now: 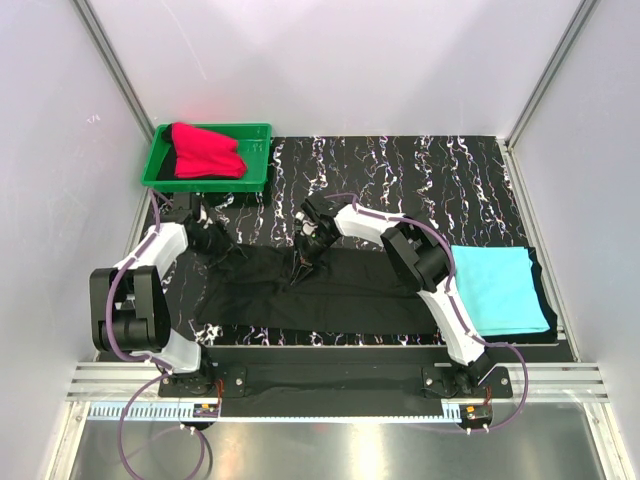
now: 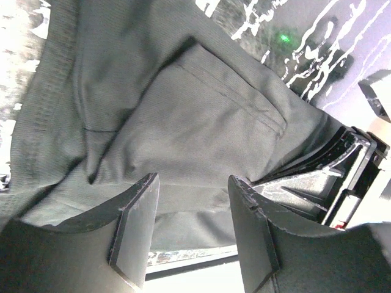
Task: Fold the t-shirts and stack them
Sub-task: Fold the tshirt
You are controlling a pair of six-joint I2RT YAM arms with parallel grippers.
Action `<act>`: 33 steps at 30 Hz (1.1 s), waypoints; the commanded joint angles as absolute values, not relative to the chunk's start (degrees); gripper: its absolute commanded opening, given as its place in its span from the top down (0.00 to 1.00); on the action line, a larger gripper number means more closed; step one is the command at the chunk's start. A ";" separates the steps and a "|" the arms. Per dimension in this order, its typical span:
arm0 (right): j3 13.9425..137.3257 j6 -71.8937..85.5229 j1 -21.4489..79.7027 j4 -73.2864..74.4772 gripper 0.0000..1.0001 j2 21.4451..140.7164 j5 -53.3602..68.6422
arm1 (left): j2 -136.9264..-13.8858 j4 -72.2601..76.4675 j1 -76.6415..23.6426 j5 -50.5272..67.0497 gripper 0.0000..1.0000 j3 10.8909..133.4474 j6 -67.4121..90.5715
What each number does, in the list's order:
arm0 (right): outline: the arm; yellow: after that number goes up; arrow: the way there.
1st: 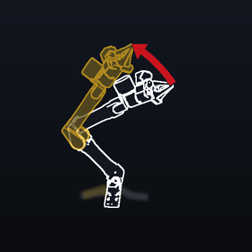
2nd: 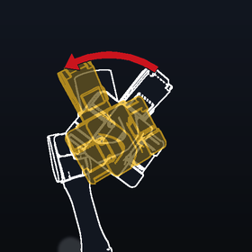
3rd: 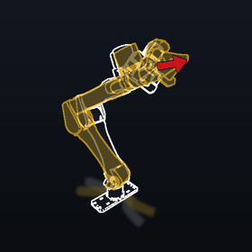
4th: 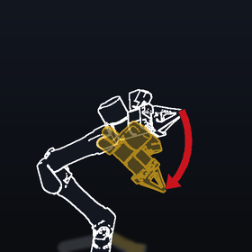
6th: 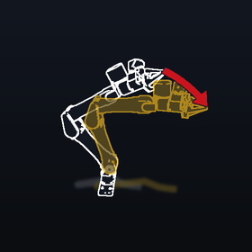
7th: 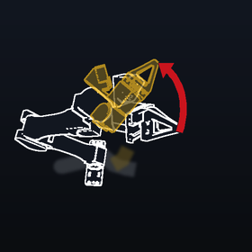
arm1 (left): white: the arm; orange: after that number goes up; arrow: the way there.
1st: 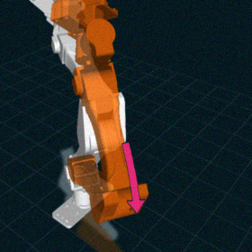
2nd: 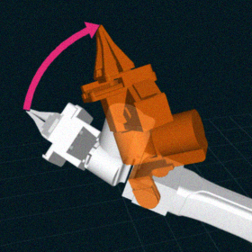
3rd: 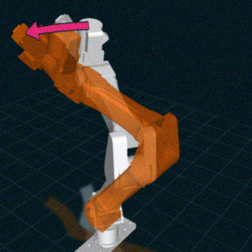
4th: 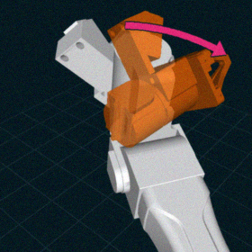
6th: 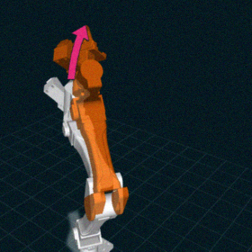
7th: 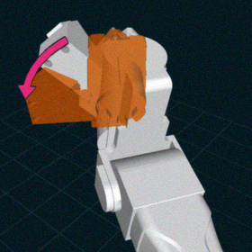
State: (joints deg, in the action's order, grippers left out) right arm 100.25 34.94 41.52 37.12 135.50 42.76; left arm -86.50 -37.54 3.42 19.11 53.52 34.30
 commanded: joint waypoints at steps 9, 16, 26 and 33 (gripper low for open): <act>96.78 32.08 40.70 36.74 0.87 128.77 43.95 | -86.31 -35.42 1.67 18.90 0.46 53.26 36.12; 81.23 32.17 31.22 39.10 0.67 113.13 34.93 | -86.13 -34.28 1.23 17.93 0.46 53.00 37.70; 66.79 27.18 17.40 43.59 0.48 103.26 16.61 | -78.77 -33.57 1.23 10.56 0.49 47.03 44.55; 69.52 22.86 17.23 45.09 0.40 106.78 11.69 | -79.08 -35.33 1.32 7.82 0.44 48.42 45.35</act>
State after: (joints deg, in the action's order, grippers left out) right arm 66.96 26.39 16.88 44.16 105.75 15.86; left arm -75.99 -36.29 1.39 9.72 46.72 44.31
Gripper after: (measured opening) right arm 0.595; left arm 0.569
